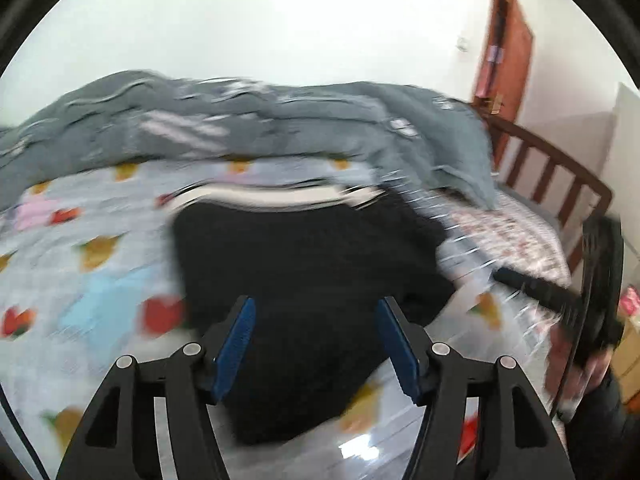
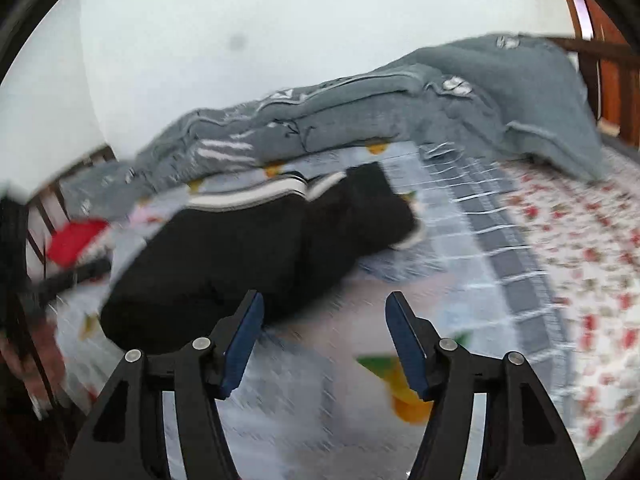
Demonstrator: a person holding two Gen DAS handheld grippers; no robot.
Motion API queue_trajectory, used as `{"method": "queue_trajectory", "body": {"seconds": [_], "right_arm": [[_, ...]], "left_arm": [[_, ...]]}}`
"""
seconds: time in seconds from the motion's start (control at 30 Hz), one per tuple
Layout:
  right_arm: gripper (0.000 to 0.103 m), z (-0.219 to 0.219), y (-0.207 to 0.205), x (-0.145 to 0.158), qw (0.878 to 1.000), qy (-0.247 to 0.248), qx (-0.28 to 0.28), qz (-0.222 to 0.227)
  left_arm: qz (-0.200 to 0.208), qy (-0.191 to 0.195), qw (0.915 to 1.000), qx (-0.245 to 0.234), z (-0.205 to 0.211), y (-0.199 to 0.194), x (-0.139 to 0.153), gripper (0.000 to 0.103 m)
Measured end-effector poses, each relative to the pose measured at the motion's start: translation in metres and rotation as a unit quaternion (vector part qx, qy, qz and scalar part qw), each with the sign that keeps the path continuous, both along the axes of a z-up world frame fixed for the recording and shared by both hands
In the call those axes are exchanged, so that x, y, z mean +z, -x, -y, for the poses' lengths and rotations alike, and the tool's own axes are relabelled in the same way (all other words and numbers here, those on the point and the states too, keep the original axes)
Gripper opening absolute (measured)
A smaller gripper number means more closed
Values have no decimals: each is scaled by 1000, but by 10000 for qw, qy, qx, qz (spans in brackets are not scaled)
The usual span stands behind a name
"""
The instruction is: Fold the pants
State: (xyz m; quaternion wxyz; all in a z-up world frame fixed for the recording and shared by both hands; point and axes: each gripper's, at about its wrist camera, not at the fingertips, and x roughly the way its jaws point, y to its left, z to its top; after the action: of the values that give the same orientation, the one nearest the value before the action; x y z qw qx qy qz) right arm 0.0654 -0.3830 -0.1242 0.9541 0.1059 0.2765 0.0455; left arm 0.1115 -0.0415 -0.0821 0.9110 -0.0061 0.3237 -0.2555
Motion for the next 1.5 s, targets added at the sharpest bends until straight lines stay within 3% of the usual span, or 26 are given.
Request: {"method": "queue_trajectory", "body": {"seconds": [0.07, 0.23, 0.33, 0.5, 0.63, 0.73, 0.87, 1.0, 1.13, 1.27, 1.33, 1.5], "right_arm": [[62, -5, -18, -3, 9992, -358, 129, -95], [61, -20, -58, -18, 9955, -769, 200, -512], [45, -27, -72, -30, 9927, -914, 223, -749], [29, -50, -74, -24, 9970, -120, 161, -743], [13, -46, -66, -4, 9979, -89, 378, -522], [12, -41, -67, 10, 9983, -4, 505, -306], [10, -34, -69, 33, 9974, 301, 625, 173], [9, -12, -64, 58, 9959, 590, 240, 643], [9, 29, -66, 38, 9972, 470, -411, 407], [11, 53, -78, -19, 9955, 425, -735, -409], [14, 57, -80, -32, 9946, 316, -771, -620], [20, 52, -65, -15, 9939, 539, -859, -437]], "left_arm": [[-100, -117, 9996, 225, -25, 5, -13, 62], [-504, 126, 9982, 310, -54, 10, -41, 62], [-583, 38, 9980, 250, -44, 12, -53, 62], [-803, -53, 9966, 194, -19, 2, -71, 62], [-670, -503, 9960, 322, 3, -2, -76, 63], [-562, -744, 9948, 398, 10, -4, -75, 66], [-611, -695, 9950, 383, 8, -5, -73, 67], [-422, -717, 9963, 235, 7, 1, -65, 67], [-189, -750, 9970, 65, 17, 9, -58, 67], [-225, -876, 9959, 66, 27, 3, -63, 70], [-407, -885, 9951, 145, 26, -2, -69, 74], [-539, -643, 9963, 186, 13, -2, -70, 74]]}}
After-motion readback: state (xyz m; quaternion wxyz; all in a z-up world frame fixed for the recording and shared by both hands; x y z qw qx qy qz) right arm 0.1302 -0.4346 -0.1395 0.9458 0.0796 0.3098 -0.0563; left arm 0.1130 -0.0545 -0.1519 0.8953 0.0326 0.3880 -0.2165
